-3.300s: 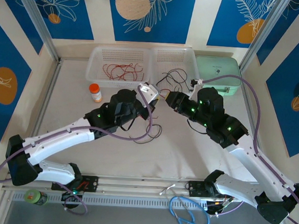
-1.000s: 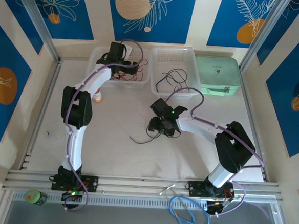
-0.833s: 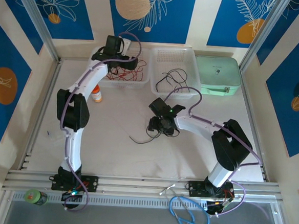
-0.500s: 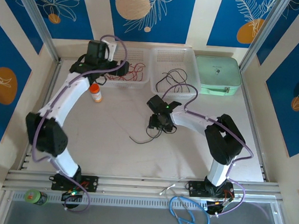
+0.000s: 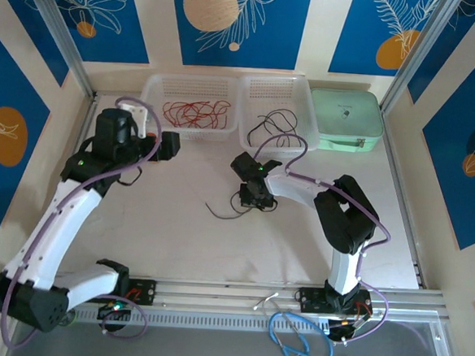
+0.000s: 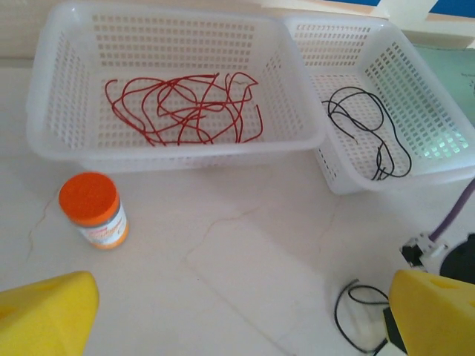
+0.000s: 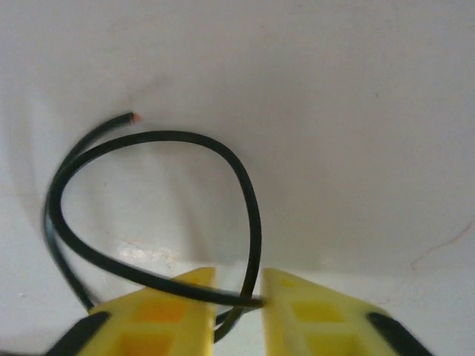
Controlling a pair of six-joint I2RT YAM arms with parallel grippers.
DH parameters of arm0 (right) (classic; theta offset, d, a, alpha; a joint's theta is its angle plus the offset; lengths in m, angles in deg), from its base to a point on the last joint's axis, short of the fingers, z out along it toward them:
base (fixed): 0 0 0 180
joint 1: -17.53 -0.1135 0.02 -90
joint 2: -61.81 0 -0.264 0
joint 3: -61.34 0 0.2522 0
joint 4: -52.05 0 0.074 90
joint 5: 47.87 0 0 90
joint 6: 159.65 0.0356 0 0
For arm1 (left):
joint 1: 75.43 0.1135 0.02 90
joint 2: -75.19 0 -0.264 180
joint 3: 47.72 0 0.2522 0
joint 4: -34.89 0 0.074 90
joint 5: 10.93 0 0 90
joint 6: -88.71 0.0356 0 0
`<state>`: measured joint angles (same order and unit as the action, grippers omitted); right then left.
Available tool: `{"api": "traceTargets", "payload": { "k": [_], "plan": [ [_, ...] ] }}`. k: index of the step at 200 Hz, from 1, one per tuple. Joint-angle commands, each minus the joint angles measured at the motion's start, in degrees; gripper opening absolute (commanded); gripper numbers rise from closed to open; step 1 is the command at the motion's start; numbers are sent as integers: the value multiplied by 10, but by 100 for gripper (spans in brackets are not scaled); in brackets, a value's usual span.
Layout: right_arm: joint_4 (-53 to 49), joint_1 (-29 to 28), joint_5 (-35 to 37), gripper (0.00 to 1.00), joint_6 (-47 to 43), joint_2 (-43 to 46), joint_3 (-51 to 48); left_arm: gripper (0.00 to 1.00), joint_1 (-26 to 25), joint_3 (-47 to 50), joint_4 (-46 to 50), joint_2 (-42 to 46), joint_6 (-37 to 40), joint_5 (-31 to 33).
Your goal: Untangle the cables
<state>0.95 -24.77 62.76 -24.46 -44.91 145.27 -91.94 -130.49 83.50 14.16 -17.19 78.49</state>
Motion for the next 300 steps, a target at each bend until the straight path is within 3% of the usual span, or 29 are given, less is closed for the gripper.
{"api": "traceTargets", "payload": {
  "k": [1, 9, 48, 93, 145, 219, 300],
  "plan": [
    [-13, 2, 6, 7, -4, 20, 4, 100, 0, 13, 41, 41, -20, 18],
    [-15, 2, 7, 0, -5, 29, 3, 100, 0, 18, 50, 52, -23, 20],
    [-36, 1, 17, 0, -16, 105, 10, 100, 1, 57, 68, 90, -41, 23],
    [-69, 8, 33, 0, -53, 213, 49, 100, 0, 135, 12, 137, -65, -5],
    [-52, 92, 29, 0, -144, 247, 132, 100, 0, 179, -46, 184, -76, -53],
    [78, 245, 15, 0, -231, 70, 268, 100, 0, 162, -57, 205, -61, -88],
    [84, 299, -8, 0, -259, -184, 439, 100, 0, 144, -31, 219, -30, -93]
  ]
}}
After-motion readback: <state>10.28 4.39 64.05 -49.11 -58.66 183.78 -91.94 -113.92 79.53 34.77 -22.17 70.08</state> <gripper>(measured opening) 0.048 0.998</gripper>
